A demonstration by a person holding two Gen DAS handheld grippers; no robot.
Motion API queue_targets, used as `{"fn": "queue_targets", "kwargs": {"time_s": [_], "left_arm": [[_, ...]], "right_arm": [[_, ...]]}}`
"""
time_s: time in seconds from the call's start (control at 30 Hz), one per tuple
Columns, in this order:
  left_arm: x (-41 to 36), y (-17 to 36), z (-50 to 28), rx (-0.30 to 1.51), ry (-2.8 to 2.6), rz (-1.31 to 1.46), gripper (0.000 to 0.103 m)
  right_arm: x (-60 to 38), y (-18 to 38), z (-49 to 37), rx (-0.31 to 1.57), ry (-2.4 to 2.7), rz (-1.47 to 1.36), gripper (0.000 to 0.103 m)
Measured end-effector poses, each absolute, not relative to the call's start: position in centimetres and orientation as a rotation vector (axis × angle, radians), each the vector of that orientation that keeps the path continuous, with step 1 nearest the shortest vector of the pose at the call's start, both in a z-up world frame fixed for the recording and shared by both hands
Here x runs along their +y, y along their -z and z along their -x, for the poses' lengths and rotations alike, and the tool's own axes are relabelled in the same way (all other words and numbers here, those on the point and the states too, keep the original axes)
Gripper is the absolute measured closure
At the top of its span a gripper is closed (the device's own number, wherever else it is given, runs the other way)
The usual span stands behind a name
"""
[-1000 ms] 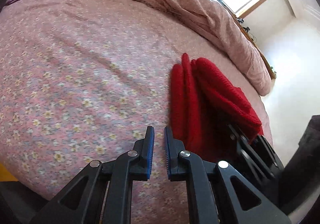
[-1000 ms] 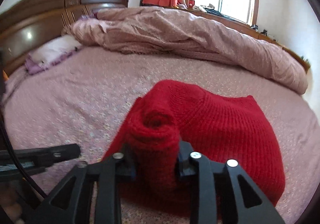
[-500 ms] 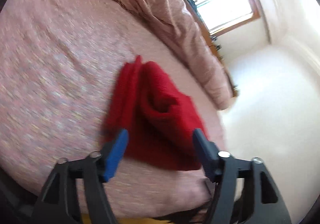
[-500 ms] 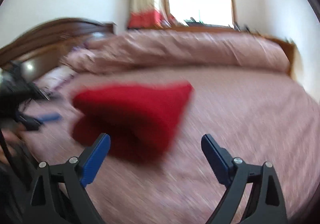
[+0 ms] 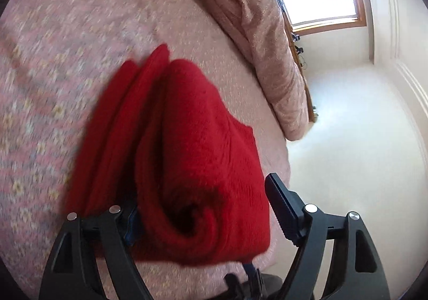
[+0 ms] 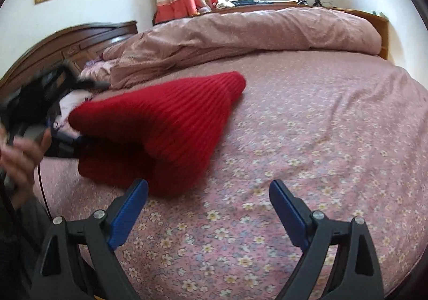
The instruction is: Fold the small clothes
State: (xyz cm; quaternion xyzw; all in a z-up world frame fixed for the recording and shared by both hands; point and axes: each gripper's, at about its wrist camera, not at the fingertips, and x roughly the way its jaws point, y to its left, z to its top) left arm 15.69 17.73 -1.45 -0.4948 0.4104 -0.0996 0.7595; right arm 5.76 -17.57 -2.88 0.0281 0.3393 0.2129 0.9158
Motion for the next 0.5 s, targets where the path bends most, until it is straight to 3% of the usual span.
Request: {"fn": "queue_targets", "kwargs": {"time_s": [0.07, 0.1, 0.5], "left_arm": [[17.3, 0.8, -16.4, 0.876, 0.211, 1.047, 0.052], [17.0, 0.3, -16.8, 0.881, 0.189, 1.005, 0.081], [9.5, -9.6, -18.8, 0.734, 0.326, 0.754, 0.085]], "right_arm": [[-17.1, 3.2, -5.8, 0.707, -0.441, -0.049, 0.008], [-16.9, 3.3, -6.0, 0.708, -0.439, -0.047, 0.008], [-15.4, 2.2, -7.7, 0.632, -0.385, -0.075, 0.008]]}}
